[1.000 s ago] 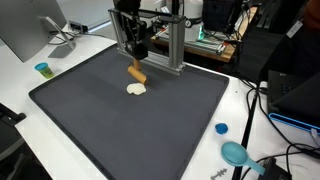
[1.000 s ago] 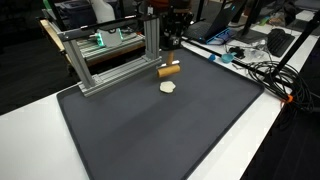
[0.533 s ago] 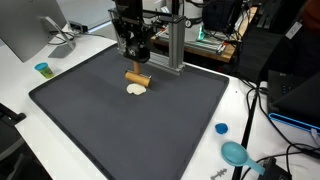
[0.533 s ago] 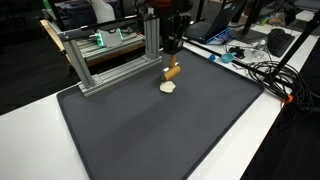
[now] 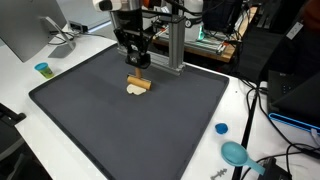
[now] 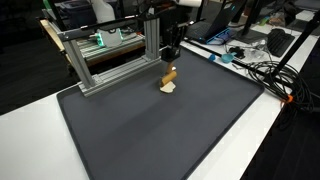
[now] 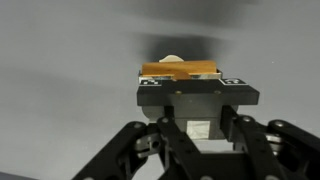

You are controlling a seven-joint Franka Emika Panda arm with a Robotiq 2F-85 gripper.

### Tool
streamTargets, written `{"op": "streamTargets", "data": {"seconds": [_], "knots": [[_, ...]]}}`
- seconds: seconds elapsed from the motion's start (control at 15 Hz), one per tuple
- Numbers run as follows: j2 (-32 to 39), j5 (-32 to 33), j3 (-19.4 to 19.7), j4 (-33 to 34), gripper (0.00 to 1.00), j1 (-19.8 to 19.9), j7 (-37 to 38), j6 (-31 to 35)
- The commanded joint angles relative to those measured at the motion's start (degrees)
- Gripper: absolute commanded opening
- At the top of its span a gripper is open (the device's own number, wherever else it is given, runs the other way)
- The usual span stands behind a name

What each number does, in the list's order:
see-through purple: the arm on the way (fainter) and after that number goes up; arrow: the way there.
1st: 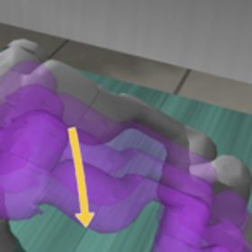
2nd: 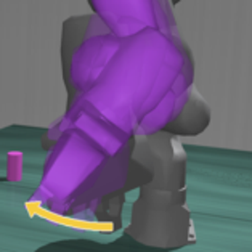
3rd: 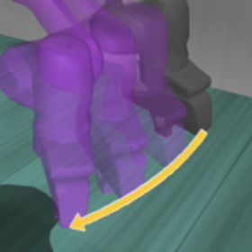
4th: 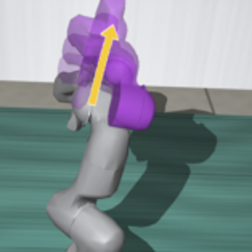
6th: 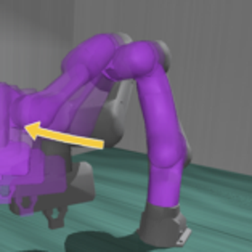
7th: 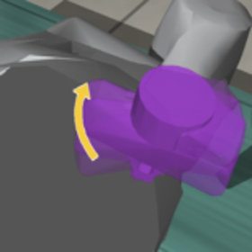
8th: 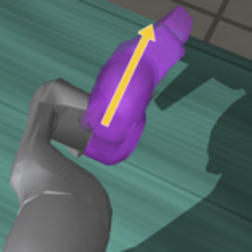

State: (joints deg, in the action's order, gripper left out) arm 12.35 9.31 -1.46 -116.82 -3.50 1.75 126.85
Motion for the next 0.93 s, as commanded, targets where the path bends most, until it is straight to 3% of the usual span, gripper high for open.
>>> {"op": "streamTargets", "data": {"seconds": [0.0,0.27,0.67,0.87], "knots": [[1.7,-0.1,-0.4,0.9,0.21,0.1,-2.4,0.9],[4.9,-1.2,-0.7,4.1,0.21,0.4,-4.4,0.9],[9.4,-10.1,-2.9,9.7,0.21,2.8,-15.1,-1.3],[11.3,-11.8,-2.9,12.3,0.21,3.8,-17.0,-3.8]]}}
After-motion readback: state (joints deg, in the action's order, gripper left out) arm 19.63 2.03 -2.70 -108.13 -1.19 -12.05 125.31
